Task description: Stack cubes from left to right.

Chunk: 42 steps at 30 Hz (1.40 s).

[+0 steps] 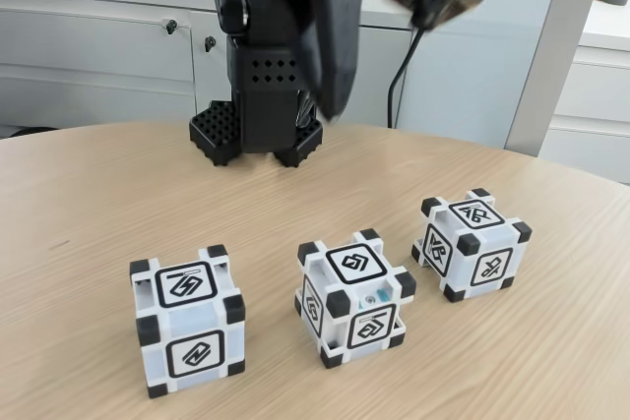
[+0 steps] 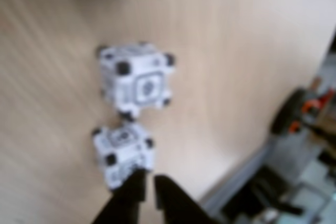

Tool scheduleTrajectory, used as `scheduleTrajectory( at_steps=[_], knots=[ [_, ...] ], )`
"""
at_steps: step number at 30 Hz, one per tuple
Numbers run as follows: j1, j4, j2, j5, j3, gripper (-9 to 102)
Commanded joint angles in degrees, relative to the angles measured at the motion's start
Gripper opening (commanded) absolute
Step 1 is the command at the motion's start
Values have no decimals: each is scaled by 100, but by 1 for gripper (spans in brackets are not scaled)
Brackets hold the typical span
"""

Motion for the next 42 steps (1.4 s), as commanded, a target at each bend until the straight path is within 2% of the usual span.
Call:
scheduleTrajectory(
  at_steps=[1,8,11,17,21,24,26,34,42],
  knots=[
    [-35,-88,-1626,360,-1178,0],
    [-237,0,-3832,729,-2408,4],
    [-765,9,-3955,563,-2479,7],
    [-1846,18,-4008,1063,-2426,12],
    [-2426,123,-4052,1494,-2426,30],
    [-2681,545,-4087,1837,-2426,35],
    [-2821,756,-4140,1986,-2426,37],
    [-2918,729,-5273,2030,-2505,41],
    [-2865,352,-6416,2083,-2514,38]
  ],
)
